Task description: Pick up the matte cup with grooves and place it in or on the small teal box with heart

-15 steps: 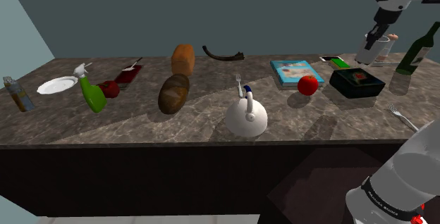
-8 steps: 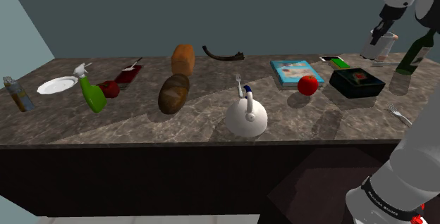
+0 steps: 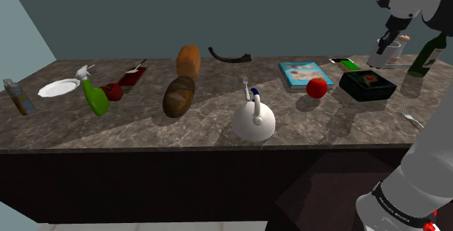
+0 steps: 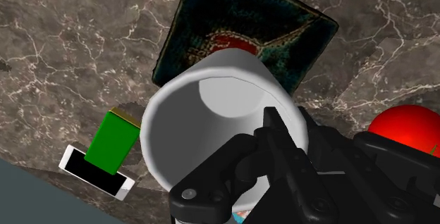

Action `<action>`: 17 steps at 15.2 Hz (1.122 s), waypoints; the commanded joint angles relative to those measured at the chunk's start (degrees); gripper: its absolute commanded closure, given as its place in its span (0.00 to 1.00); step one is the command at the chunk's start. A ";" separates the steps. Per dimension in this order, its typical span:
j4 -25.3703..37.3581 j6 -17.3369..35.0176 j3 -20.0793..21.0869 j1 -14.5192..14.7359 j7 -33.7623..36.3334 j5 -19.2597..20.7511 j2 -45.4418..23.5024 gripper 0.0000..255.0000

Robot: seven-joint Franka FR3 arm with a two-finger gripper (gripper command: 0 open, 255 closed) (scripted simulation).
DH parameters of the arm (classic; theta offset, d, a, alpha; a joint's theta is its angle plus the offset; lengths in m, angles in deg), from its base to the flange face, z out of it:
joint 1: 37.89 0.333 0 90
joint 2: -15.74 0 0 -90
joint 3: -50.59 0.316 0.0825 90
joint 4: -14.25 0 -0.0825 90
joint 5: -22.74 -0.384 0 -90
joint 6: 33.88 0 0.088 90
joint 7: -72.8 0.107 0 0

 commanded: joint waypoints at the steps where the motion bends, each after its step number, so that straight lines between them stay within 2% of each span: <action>1: -1.40 1.54 0.11 0.04 -0.17 -0.24 -0.16 1.00; 10: -6.46 8.01 1.06 -0.57 -1.79 -2.67 -2.36 1.00; 17: -6.46 8.01 1.07 -0.58 -1.79 -2.67 -2.36 1.00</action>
